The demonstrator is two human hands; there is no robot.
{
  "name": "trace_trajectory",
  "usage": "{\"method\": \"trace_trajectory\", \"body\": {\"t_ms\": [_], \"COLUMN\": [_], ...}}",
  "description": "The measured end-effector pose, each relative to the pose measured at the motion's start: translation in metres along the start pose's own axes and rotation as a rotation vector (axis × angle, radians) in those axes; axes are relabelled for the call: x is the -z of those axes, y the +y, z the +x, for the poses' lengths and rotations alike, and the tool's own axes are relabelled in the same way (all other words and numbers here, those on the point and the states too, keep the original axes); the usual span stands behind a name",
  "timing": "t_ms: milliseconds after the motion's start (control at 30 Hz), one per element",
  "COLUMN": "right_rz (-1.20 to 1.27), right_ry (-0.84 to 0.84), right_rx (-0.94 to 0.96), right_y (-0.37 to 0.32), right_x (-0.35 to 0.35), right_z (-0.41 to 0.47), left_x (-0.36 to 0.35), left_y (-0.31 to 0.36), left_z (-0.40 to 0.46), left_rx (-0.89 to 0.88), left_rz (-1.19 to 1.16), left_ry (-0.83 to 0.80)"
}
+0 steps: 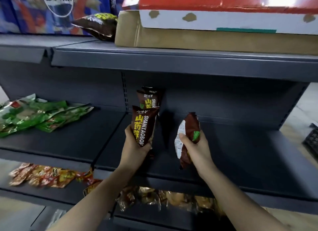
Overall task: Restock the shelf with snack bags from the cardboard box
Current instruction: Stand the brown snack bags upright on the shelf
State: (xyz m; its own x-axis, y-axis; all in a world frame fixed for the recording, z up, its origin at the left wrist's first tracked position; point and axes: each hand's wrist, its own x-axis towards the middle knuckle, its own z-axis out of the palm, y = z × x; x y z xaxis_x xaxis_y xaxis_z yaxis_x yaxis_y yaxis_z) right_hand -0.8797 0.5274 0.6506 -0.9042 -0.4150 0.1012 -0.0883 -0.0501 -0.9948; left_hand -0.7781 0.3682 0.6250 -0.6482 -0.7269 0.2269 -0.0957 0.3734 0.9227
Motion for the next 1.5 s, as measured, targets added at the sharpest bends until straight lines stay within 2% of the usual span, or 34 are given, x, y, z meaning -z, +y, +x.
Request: {"method": "trace_trajectory", "body": {"t_ms": [233, 500, 667, 900, 1067, 1200, 1300, 1367, 1433, 1500], "right_rz": [-0.121, -0.150, -0.101, -0.093, -0.098, -0.102, -0.098, -0.096, -0.096, -0.094], "right_ry": [0.067, 0.170, 0.234, 0.215, 0.208, 0.206, 0.205, 0.205, 0.209, 0.213], "right_rx": [0.057, 0.111, 0.067, 0.061, 0.069, 0.061, 0.050, 0.049, 0.048, 0.044], "right_y": [0.018, 0.033, 0.042, 0.049, 0.049, 0.048, 0.047, 0.048, 0.047, 0.047], "right_x": [-0.045, -0.068, -0.075, -0.070, -0.069, -0.070, -0.070, -0.070, -0.070, -0.070], "right_z": [0.043, 0.071, 0.076, 0.075, 0.074, 0.074, 0.074, 0.073, 0.073, 0.073], "left_x": [-0.005, -0.026, -0.040, -0.048, -0.041, -0.039, -0.039, -0.035, -0.031, -0.027], "left_y": [-0.018, -0.024, -0.027, -0.026, -0.031, -0.030, -0.028, -0.029, -0.030, -0.030], "left_z": [0.051, 0.079, 0.084, 0.084, 0.088, 0.090, 0.088, 0.088, 0.089, 0.095], "left_rx": [-0.027, -0.081, -0.027, 0.017, -0.032, -0.004, 0.009, -0.086, -0.333, -0.600], "left_rz": [0.093, 0.175, 0.276, 0.494, 0.504, 0.519, 0.621, 0.725, 0.784, 0.809], "left_ry": [0.034, 0.080, 0.105, 0.134, 0.127, 0.123, 0.133, 0.206, 0.284, 0.267]}}
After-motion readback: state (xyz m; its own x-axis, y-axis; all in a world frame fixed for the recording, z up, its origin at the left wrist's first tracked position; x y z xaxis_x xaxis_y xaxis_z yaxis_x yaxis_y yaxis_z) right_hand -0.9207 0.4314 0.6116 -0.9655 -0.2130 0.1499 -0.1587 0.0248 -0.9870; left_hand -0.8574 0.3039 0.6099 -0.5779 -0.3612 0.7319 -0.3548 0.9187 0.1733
